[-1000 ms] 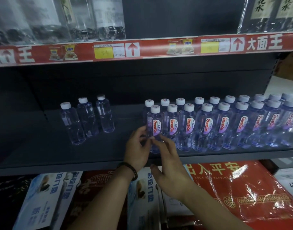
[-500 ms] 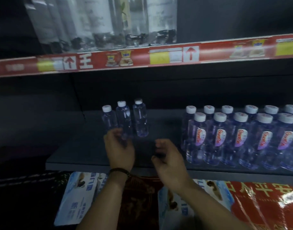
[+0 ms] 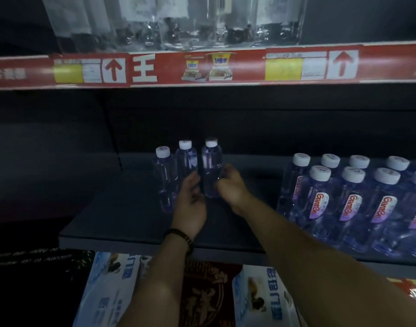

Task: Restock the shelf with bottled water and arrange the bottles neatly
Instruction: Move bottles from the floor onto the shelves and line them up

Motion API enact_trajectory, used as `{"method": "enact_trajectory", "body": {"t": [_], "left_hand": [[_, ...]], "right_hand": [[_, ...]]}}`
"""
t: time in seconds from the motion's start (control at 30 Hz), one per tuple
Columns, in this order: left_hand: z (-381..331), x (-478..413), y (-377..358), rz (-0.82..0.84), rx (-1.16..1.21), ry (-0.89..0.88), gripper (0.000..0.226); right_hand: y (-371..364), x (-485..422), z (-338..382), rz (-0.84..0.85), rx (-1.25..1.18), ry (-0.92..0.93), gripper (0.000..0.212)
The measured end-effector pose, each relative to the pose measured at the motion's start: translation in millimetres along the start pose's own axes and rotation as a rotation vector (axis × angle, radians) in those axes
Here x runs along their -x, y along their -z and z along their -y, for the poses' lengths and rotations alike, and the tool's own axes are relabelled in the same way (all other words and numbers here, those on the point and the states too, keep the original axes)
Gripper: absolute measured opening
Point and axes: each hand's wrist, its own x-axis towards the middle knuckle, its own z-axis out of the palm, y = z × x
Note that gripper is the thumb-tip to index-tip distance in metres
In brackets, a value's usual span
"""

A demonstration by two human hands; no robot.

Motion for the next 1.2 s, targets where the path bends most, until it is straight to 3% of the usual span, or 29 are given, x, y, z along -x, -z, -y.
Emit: {"method": "enact_trajectory", "body": {"t": [0.13, 0.3, 0.57, 0.67, 0.93, 1.2], "left_hand": [[1.8, -4.0, -12.8, 0.024, 0.009, 0.003, 0.056], [4.2, -1.6, -24.4, 0.066, -0.002, -0.004, 0.053], [-4.9, 8.5, -52.7, 0.235, 0.003, 0.029, 0.039], [-6.1, 10.1, -70.6, 0.199, -0.032, 0.028, 0.034], [-9.6, 15.6, -95.1, 0.243, -0.065, 0.044, 0.033], [-10.6, 17.0, -102.4, 0.253, -0.105, 0.036, 0.031]], "right_hand": [[10.9, 16.0, -8.6, 0.041, 0.099, 0.048, 0.041], [27.7, 66.9, -19.4, 0.023, 0.055, 0.070, 0.046], [53.9, 132.4, -44.8, -0.017, 0.206, 0.141, 0.082], [61.5, 138.7, -46.4, -0.022, 0.273, 0.147, 0.088], [63.7, 147.2, -54.8, -0.019, 0.382, 0.137, 0.087], [70.0, 152.5, -51.2, -0.033, 0.301, 0.142, 0.088]]}}
